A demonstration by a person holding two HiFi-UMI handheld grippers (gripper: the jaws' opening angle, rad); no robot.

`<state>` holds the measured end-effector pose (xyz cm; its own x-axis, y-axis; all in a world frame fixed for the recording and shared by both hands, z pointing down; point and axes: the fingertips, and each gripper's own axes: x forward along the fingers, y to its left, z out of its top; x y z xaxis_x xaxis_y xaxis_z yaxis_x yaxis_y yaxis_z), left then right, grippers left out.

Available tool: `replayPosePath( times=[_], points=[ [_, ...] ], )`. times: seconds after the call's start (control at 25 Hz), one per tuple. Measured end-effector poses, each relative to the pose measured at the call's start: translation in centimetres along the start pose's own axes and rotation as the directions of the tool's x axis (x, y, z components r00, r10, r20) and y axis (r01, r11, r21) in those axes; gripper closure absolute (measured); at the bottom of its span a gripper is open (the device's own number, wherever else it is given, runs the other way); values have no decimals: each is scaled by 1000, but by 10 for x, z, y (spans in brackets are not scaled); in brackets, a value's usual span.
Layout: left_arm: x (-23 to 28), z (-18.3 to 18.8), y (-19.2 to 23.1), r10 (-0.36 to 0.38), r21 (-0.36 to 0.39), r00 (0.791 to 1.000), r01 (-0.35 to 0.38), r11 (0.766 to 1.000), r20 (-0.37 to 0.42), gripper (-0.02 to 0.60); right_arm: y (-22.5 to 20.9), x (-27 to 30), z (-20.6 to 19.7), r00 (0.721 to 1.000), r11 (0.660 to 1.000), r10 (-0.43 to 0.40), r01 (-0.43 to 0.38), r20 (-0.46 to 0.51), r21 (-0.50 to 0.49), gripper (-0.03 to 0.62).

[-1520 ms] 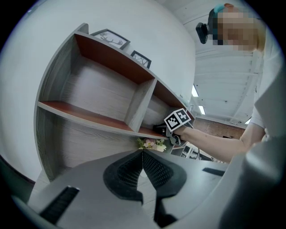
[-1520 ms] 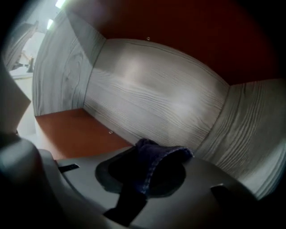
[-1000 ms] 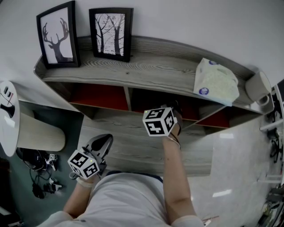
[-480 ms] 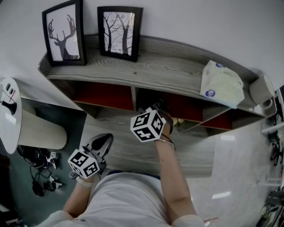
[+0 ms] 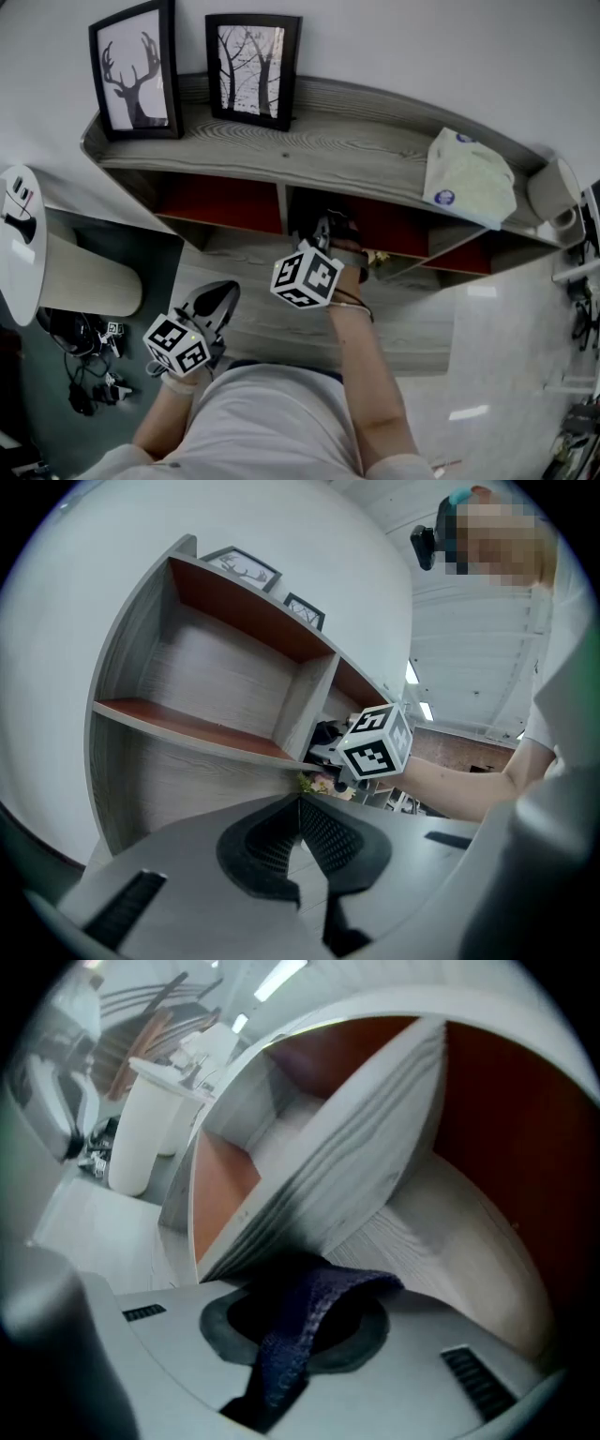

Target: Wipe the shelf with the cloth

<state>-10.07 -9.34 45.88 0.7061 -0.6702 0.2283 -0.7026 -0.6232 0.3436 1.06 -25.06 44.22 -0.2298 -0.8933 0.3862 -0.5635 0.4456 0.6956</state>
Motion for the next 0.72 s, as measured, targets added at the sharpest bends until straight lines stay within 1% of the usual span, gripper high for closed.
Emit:
replayPosePath(
  times=[0.12,0.24,0.36,0.44,0.56,0.6,0.72],
  points=[
    [-1,0,1,7,-7,1000,-7,1000,-1,566,2,-1,2,998,985,-56,54,-12,-162,531],
    [-1,-1,2,9,-12,1000,-9,1000,2,566,0,-4,6,995,957,-97,88,-19,-275,531],
    [-2,-2,3,14,-12,1000,-14,1000,-2,565,-5,-10,13,989,919,-147,132,-13,-371,530],
    [-3,-2,3,16,-14,1000,-16,1000,-2,565,-9,-15,20,985,901,-171,157,0,-404,530],
    [-3,-2,3,16,-13,1000,-16,1000,0,565,-12,-23,31,984,893,-177,175,33,-414,528],
    [-3,-2,2,15,-12,1000,-15,1000,0,566,-13,-26,34,982,884,-185,184,40,-430,528],
    [-3,-1,1,14,-11,1000,-14,1000,0,565,-21,-38,44,973,842,-222,223,60,-492,526]
  ],
)
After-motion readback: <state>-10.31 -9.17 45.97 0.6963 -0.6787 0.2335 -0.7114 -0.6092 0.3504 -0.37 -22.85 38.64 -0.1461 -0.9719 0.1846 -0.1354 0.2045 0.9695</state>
